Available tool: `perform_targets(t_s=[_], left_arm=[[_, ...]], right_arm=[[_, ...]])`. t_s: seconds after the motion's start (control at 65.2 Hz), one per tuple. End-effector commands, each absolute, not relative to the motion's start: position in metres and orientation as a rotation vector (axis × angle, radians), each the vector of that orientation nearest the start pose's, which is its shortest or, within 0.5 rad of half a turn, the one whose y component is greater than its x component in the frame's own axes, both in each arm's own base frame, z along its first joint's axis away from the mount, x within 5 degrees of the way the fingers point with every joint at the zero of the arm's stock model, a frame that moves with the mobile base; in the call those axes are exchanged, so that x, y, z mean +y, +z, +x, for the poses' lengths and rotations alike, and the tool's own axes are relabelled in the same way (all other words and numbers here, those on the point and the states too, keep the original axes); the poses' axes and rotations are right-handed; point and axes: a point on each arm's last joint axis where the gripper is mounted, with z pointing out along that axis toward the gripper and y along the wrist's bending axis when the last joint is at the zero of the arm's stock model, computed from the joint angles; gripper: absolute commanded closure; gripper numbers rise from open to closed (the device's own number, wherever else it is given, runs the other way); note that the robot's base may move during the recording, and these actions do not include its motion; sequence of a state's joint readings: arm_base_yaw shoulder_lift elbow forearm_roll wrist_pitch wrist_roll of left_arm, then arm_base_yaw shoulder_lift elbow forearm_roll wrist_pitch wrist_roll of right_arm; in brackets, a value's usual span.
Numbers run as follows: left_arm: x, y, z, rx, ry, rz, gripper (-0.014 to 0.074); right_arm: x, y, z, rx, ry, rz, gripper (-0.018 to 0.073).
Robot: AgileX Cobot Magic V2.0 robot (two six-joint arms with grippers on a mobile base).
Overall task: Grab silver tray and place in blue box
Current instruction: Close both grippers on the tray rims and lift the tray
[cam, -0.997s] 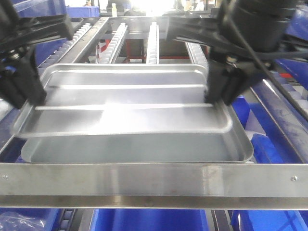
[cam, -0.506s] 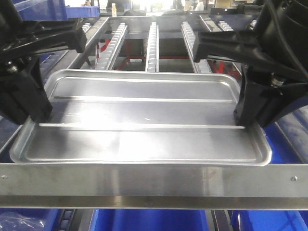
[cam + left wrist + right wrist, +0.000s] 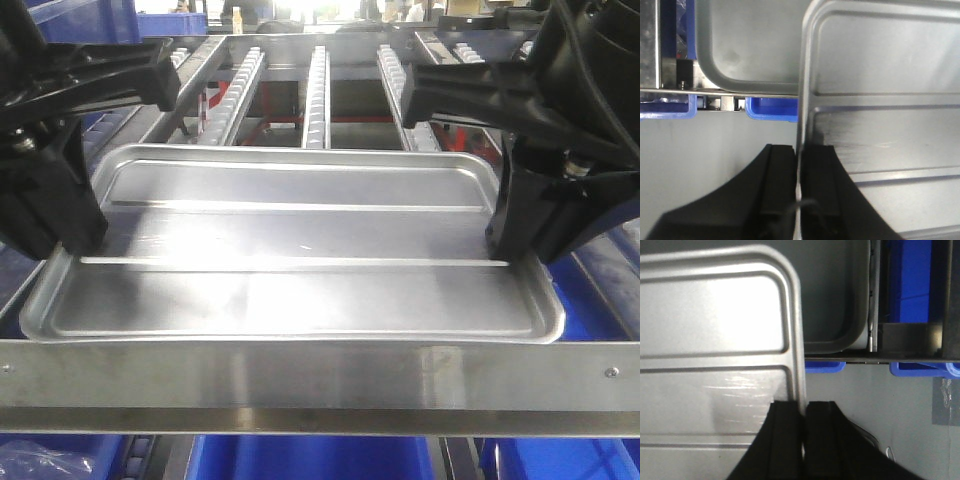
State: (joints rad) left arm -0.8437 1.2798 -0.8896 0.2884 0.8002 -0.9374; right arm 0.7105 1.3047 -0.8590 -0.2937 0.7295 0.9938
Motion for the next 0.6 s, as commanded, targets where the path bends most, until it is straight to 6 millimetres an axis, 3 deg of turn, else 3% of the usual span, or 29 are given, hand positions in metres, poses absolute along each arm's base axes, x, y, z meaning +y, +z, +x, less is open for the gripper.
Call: perform_targets(t_s=[0.0, 0.583], left_arm=[[-0.1605, 0.2846, 0.1746, 2.605, -0.209, 0.082, 0.0610], [-0.1605, 0.2846, 0.1746, 2.605, -0.209, 0.082, 0.0610]], right_arm=[[0.1379, 0.2724, 0.2002, 2.580, 0.181, 0.124, 0.0509], [0.1377, 0.2724, 0.2004, 2.580, 0.180, 0.124, 0.0509]])
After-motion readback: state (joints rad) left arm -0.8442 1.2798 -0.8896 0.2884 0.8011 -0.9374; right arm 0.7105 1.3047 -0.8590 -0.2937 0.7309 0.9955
